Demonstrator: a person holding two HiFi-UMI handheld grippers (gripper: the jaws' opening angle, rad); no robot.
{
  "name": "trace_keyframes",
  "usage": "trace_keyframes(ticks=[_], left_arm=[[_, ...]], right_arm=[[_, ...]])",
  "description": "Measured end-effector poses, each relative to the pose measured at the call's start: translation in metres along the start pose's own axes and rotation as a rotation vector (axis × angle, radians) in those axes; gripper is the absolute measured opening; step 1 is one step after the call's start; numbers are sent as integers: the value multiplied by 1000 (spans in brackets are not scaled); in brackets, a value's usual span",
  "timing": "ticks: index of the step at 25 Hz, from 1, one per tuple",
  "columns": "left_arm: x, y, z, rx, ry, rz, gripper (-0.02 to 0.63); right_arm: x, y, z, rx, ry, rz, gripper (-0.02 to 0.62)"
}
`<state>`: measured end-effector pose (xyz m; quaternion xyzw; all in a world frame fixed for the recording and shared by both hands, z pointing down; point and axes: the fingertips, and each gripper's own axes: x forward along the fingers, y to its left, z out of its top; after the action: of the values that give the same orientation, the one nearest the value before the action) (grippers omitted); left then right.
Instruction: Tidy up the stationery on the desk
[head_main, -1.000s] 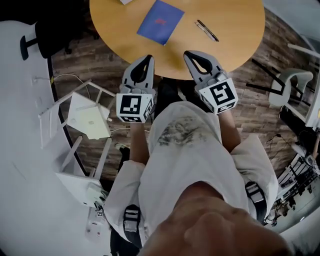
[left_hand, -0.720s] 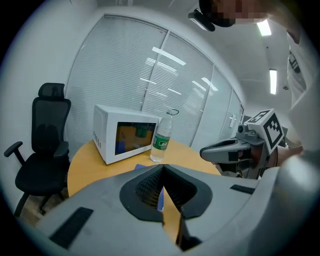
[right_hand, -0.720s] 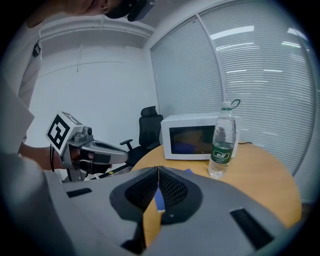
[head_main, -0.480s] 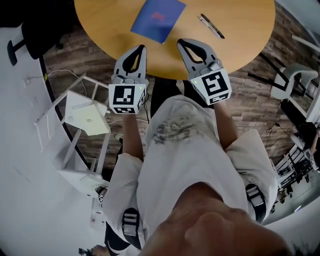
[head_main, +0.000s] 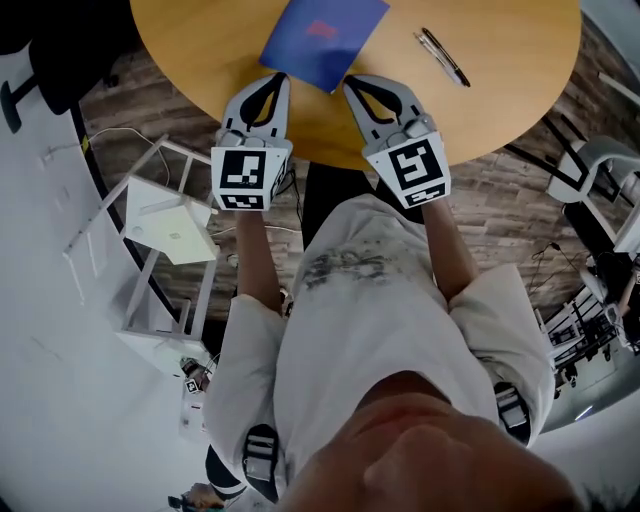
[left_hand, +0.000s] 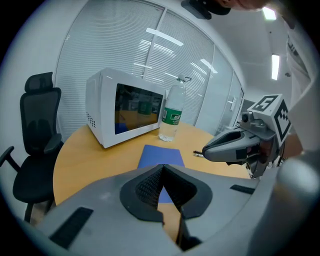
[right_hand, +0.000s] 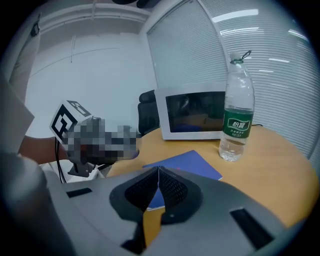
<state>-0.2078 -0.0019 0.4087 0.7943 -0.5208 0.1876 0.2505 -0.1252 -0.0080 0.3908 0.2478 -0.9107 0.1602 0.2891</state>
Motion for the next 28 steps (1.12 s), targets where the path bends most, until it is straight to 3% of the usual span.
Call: trace_keyframes(ticks=[16,28], left_arm=[[54,28,-43,89,183,-29,8],[62,42,-62,63,261,13,8]], right_arm=[[54,1,-44,5,93,41,63],[77,5,-79,-82,252,45,63]])
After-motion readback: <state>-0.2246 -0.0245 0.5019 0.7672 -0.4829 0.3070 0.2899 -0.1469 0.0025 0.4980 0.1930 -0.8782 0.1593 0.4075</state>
